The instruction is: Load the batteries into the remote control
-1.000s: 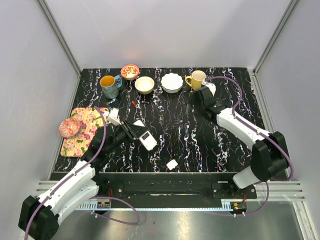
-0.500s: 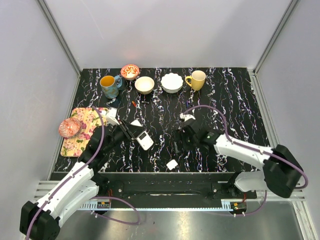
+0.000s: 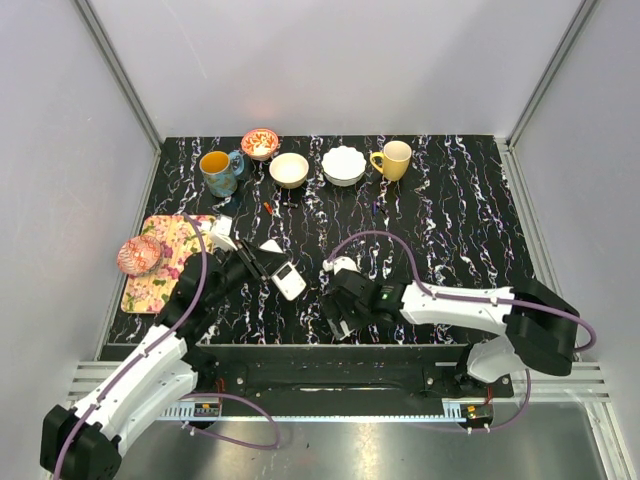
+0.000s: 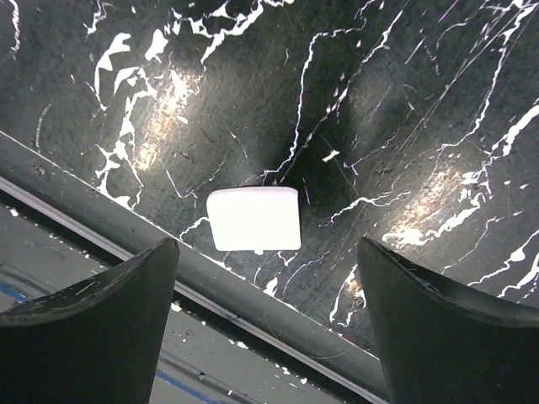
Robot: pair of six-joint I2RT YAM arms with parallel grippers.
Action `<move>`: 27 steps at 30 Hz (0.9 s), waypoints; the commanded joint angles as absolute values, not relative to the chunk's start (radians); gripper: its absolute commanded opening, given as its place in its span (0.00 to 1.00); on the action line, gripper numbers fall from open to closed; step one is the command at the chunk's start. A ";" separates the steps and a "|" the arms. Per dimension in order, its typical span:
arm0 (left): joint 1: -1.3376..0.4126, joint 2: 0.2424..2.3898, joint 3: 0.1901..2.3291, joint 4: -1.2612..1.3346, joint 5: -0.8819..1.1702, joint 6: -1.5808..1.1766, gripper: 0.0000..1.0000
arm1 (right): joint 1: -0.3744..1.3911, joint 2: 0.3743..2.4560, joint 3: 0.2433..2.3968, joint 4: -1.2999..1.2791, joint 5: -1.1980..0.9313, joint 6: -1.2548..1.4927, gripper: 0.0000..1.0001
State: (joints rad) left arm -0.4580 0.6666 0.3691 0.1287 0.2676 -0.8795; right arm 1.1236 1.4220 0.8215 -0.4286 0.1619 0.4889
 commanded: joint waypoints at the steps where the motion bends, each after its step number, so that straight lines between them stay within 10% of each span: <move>1: -0.451 0.623 0.374 0.181 0.296 -0.882 0.00 | 1.150 1.466 0.885 -0.456 0.210 0.474 0.91; 27: -0.449 0.581 0.316 0.196 0.304 -0.910 0.00 | 1.178 1.608 0.897 -0.439 0.156 0.416 0.68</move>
